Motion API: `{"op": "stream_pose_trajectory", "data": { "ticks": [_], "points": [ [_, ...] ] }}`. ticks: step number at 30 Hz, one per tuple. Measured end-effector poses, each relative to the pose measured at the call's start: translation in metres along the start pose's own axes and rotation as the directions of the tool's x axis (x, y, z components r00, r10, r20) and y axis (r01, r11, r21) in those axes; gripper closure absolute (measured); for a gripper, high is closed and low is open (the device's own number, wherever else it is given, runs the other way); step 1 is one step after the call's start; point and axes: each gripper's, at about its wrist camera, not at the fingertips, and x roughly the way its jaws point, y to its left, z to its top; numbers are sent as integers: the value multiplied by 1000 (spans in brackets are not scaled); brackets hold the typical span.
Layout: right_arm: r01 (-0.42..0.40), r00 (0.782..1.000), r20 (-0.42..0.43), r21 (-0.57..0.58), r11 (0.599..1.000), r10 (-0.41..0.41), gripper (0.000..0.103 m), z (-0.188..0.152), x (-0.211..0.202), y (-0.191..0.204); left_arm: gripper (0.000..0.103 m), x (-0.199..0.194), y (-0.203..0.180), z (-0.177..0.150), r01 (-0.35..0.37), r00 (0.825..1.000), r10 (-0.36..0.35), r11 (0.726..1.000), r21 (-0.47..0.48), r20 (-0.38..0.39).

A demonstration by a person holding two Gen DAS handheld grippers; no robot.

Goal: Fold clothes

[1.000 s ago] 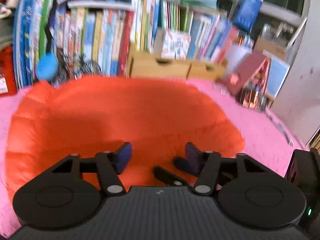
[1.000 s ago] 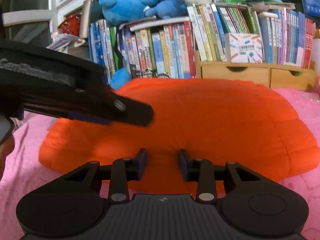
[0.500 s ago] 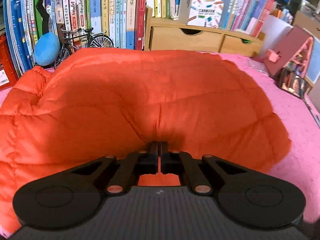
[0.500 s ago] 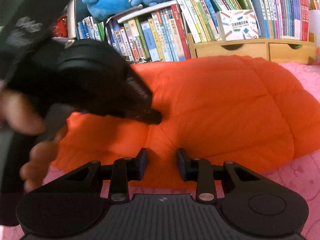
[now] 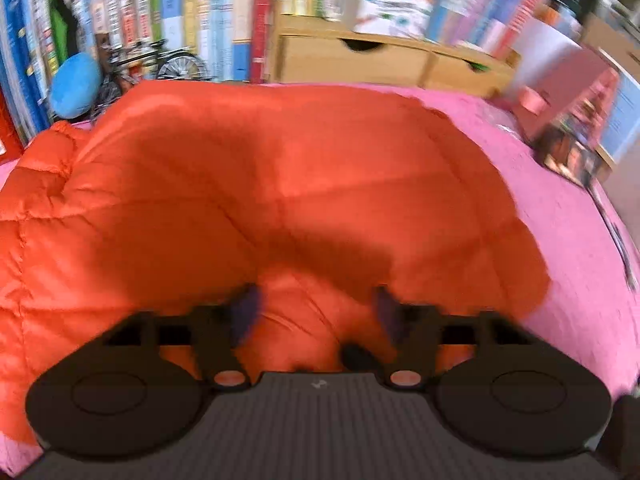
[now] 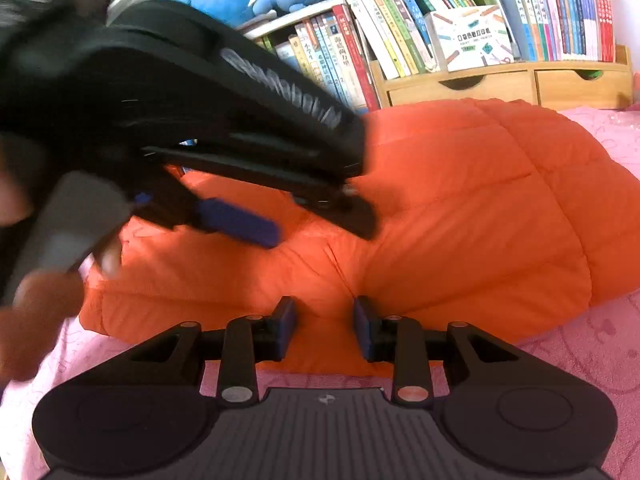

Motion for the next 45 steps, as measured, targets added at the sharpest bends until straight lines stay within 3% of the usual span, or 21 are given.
{"op": "stream_pose_trajectory", "data": {
  "ticks": [3,6,7,9,10,19,30,39,42,45],
  "points": [
    [-3,1000,1,3,1000,3,70,1,1,-1,22,2,-8,-3,-85,996,85,996,40,13],
    [-6,1000,1,6,1000,6,70,3,2,-2,25,11,-5,-3,-115,993,115,993,25,18],
    [-6,1000,1,6,1000,6,70,3,3,-2,28,13,-4,-3,-130,991,130,991,24,27],
    [-5,1000,0,5,1000,5,70,4,4,-2,46,16,-1,-3,-168,985,167,985,23,51],
    [-5,1000,0,5,1000,5,70,5,4,-2,48,17,2,-3,-178,982,177,984,18,60],
    [-2,1000,-7,-4,1000,2,70,9,6,-3,50,40,16,25,-200,979,201,979,-22,36],
    [-2,1000,-10,-11,1000,2,70,15,11,-2,53,76,38,84,-218,975,221,970,-106,20],
    [8,1000,-15,-29,1000,-9,70,-9,-3,14,52,107,70,114,-173,985,173,962,-213,-18],
    [9,1000,-15,-30,1000,-9,69,-13,-7,10,51,112,74,116,-165,986,163,962,-216,-26],
    [-20,999,49,14,1000,20,66,-17,-27,3,51,111,75,113,-147,989,145,973,-180,-23]
  ]
}}
